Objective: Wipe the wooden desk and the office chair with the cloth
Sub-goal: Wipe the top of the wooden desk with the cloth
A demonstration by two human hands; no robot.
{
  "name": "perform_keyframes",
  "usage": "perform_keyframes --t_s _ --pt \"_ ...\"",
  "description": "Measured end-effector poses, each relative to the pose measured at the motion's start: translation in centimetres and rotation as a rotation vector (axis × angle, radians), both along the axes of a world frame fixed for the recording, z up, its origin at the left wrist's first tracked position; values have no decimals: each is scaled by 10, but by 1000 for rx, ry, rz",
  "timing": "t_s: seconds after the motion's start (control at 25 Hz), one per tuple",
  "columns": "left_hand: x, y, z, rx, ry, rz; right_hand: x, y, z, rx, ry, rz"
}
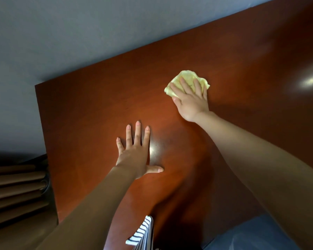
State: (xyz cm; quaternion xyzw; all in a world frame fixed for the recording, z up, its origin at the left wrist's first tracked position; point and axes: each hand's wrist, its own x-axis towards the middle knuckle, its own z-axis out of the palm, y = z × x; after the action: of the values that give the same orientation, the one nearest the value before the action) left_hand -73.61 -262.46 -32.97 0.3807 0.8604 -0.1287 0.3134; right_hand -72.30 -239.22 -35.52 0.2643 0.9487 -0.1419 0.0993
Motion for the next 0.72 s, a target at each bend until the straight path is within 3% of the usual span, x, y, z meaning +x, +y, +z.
perform_keyframes --t_s 0.36,0.56,0.72 --pt "14 -13 9 103 -11 82 99 -99 -1 12 73 176" --pt "57 -39 3 62 26 -90 154 -146 -1 19 107 184" --pt "84 -52 4 32 13 -154 214 -177 2 3 271 150"
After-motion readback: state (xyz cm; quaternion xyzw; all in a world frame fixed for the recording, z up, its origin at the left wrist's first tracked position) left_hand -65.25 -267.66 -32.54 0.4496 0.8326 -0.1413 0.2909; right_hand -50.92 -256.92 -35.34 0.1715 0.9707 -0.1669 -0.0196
